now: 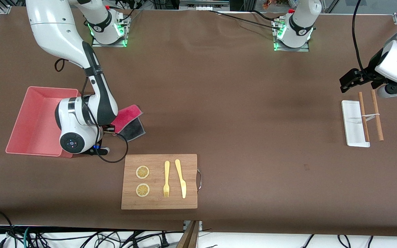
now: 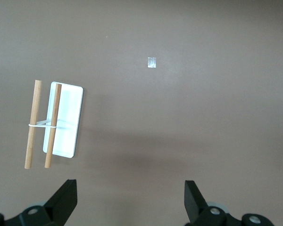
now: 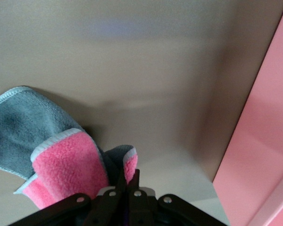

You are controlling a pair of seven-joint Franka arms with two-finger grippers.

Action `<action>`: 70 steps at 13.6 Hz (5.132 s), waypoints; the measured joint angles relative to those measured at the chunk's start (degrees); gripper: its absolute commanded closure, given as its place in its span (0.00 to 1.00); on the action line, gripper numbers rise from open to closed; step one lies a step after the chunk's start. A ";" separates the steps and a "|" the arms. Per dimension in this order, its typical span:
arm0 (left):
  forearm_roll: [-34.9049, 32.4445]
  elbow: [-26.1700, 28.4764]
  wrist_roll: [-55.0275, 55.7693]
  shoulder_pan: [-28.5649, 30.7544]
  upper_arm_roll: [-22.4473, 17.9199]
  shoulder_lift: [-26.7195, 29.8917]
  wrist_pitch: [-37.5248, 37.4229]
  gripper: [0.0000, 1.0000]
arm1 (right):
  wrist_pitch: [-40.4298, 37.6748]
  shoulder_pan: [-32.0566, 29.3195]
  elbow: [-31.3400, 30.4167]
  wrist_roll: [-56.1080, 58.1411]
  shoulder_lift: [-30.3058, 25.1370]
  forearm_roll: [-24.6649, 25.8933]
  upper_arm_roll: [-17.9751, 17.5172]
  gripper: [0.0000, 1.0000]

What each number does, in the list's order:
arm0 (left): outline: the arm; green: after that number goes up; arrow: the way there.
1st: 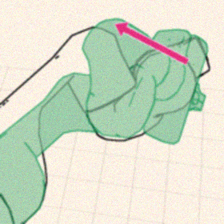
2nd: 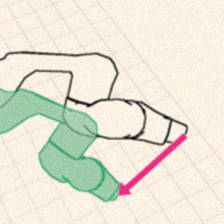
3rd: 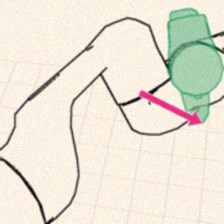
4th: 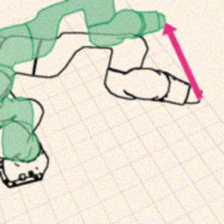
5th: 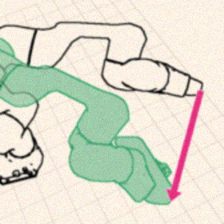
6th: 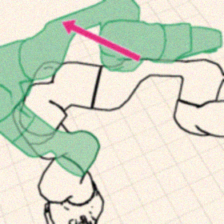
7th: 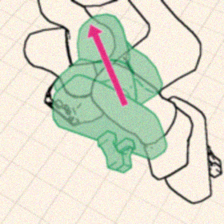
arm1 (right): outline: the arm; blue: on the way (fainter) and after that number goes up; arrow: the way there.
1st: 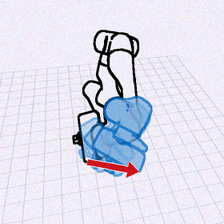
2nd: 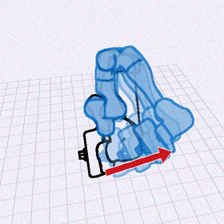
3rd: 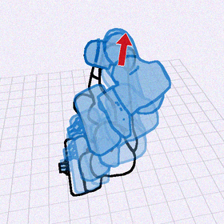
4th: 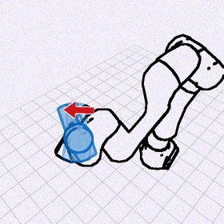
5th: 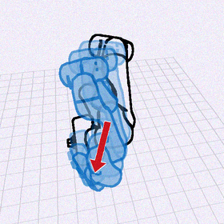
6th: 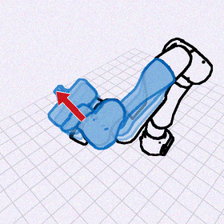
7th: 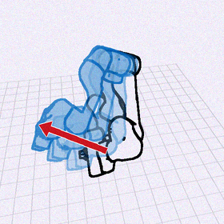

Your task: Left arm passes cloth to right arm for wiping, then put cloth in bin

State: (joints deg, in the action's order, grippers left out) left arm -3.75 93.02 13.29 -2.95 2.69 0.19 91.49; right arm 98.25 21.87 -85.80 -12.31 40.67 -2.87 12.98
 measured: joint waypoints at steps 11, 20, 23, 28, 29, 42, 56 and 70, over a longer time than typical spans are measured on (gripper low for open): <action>2.97 -1.99 -7.29 -2.39 -1.97 -0.33 -3.66 0.00 | 8.80 13.56 0.39 -23.06 0.22 -9.19 -1.18 1.00; 2.95 -4.14 -11.28 -1.66 -3.08 -1.41 -3.78 0.00 | 23.22 18.81 0.28 -43.98 1.41 -17.01 -8.11 1.00; 2.95 -5.19 -11.31 -1.66 -3.09 -1.41 -3.79 0.00 | 23.03 18.56 0.12 -42.92 1.90 -16.95 -8.25 1.00; 2.93 -5.85 -11.55 -0.69 -3.36 -1.40 -3.90 0.00 | 13.14 13.64 -0.51 -30.29 2.34 -14.45 -4.90 1.00; 2.92 -5.85 -11.59 -0.48 -3.36 -1.41 -3.91 0.00 | 11.39 12.01 -0.52 -27.18 2.35 -13.32 -4.29 1.00; 2.92 -5.85 -11.60 -0.36 -3.35 -1.82 -4.31 0.00 | -1.37 5.21 0.61 -0.25 -1.10 -8.73 6.92 1.00; 2.92 -5.96 -11.60 -0.39 -2.67 -1.82 -4.79 0.00 | -15.58 -0.68 2.48 34.44 -14.06 0.85 28.55 1.00; 2.92 -6.48 -11.60 -0.38 -2.53 -1.79 -6.15 0.00 | 2.76 -5.39 -3.52 38.49 -0.38 -4.66 26.48 0.00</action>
State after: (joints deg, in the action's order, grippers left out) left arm -0.82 86.54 1.68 -3.33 0.16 -1.60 85.34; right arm 101.01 16.48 -89.31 26.18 40.29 -7.52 39.46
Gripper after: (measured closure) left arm 0.000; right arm 0.833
